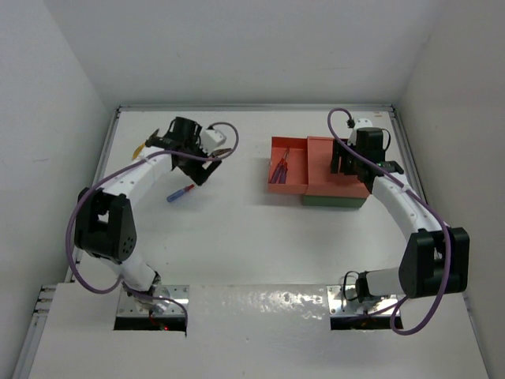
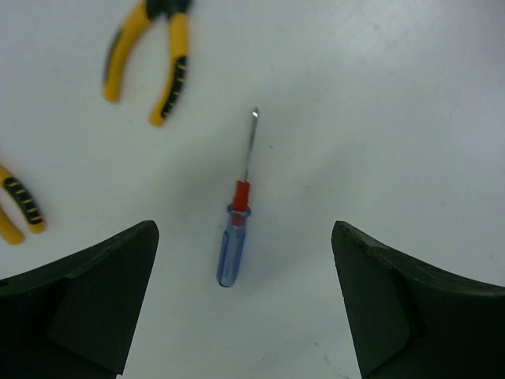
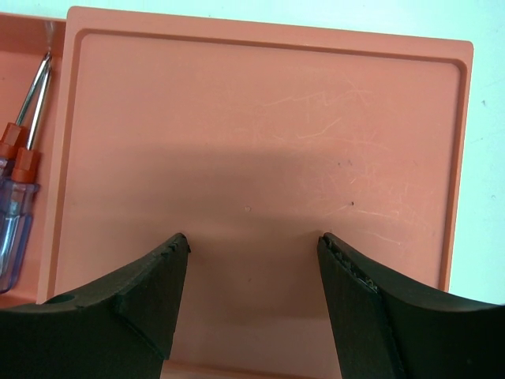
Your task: Sort the tools into containers
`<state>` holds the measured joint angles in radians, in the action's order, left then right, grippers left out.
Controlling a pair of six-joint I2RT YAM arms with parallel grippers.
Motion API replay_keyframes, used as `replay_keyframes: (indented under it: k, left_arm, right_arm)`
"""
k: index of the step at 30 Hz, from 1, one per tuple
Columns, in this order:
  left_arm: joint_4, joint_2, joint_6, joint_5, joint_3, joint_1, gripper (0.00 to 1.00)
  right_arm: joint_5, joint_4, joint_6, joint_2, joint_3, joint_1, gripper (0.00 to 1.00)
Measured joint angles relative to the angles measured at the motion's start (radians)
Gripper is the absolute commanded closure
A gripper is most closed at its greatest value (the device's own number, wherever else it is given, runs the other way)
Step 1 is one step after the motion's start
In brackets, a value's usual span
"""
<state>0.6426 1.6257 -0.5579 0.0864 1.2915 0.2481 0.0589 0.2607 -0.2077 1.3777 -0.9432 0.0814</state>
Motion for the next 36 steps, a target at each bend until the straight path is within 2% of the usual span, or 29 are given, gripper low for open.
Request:
replay_keyframes:
  k: [9, 12, 16, 26, 28, 29, 32, 33, 34, 36]
  left_arm:
    - [-0.019, 0.071, -0.196, -0.095, -0.106, -0.045, 0.18]
    - [-0.027, 0.15, -0.204, -0.103, -0.098, -0.092, 0.24]
    - [-0.021, 0.245, -0.206, -0.086, -0.075, -0.165, 0.26]
    - [-0.064, 0.211, -0.23, -0.005, -0.14, -0.185, 0.29]
    - [-0.064, 0.214, -0.231, 0.007, -0.139, -0.193, 0.38]
    - [-0.062, 0.217, -0.235, 0.01, -0.138, -0.197, 0.49]
    - [-0.048, 0.23, -0.248, 0.023, -0.125, -0.204, 0.65]
    - [-0.038, 0.238, -0.248, 0.032, -0.116, -0.204, 0.77]
    - [-0.027, 0.245, -0.251, 0.042, -0.108, -0.204, 0.99]
    - [0.0, 0.253, -0.256, 0.061, -0.091, -0.204, 1.0]
  right_arm:
    - [-0.006, -0.034, 0.0, 0.006, 0.008, -0.002, 0.34]
    - [-0.008, -0.061, 0.0, 0.006, 0.024, -0.006, 0.34]
    - [-0.018, -0.104, -0.002, 0.002, 0.05, -0.012, 0.34]
    - [-0.031, -0.205, -0.002, -0.001, 0.097, -0.021, 0.34]
    - [-0.03, -0.208, -0.002, -0.001, 0.098, -0.021, 0.34]
    - [-0.03, -0.208, -0.002, -0.001, 0.098, -0.021, 0.34]
    - [-0.031, -0.208, -0.002, -0.001, 0.098, -0.021, 0.34]
    - [-0.03, -0.208, -0.002, -0.001, 0.098, -0.021, 0.34]
    - [-0.03, -0.208, -0.002, -0.001, 0.097, -0.021, 0.34]
    - [-0.031, -0.207, -0.002, -0.001, 0.097, -0.021, 0.34]
